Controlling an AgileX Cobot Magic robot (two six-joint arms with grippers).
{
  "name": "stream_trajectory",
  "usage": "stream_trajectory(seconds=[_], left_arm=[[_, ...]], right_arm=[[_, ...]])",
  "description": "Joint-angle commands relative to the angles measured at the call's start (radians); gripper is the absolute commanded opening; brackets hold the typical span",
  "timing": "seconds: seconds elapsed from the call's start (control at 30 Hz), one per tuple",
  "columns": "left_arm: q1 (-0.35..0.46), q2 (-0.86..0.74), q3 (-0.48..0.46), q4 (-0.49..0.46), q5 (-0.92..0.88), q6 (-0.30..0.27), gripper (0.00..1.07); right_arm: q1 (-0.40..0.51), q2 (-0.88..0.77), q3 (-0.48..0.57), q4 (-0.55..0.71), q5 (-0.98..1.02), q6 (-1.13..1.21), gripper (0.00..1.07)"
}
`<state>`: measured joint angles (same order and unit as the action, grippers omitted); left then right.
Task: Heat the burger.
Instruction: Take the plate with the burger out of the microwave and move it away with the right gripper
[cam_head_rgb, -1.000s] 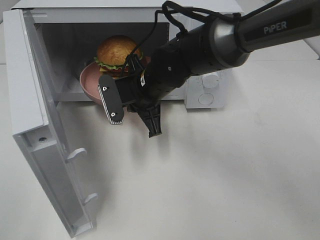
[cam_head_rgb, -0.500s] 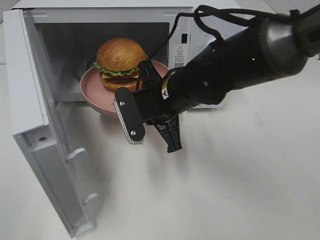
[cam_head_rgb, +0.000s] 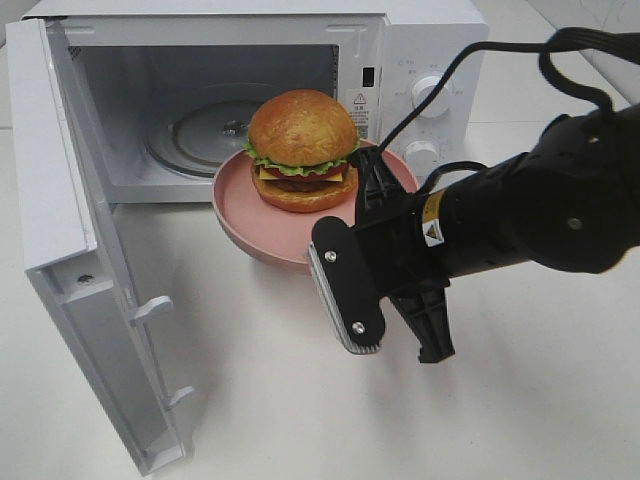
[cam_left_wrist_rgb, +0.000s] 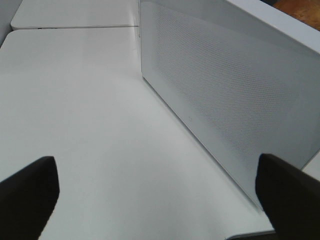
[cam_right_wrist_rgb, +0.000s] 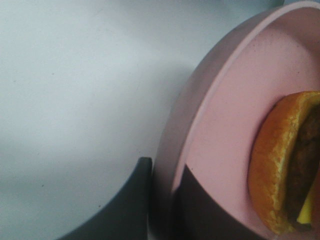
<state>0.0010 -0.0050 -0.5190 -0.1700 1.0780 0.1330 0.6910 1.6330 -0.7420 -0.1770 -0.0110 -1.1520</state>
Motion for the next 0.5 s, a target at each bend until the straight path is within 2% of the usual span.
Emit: stream_trajectory(seconds=[0.03, 0.1, 0.3, 0.5], left_arm=[[0.002, -0.016, 0.002, -0.002, -0.007, -0.002, 1.00], [0.002, -0.016, 0.002, -0.002, -0.007, -0.002, 1.00], [0.002, -0.016, 0.002, -0.002, -0.007, -0.002, 1.00], [0.002, -0.016, 0.002, -0.002, -0.007, -0.002, 1.00]], right_arm=[[-0.002, -0.065, 0.031, -0.028, -0.078, -0.007, 0.00], [-0.002, -0.128, 0.087, -0.037, -0.077, -0.007, 0.00], [-0.002, -0.241, 0.167, -0.037, -0.056, -0.006, 0.00], [-0.002, -0.390, 0.253, -0.037, 0.049, -0.006, 0.00]])
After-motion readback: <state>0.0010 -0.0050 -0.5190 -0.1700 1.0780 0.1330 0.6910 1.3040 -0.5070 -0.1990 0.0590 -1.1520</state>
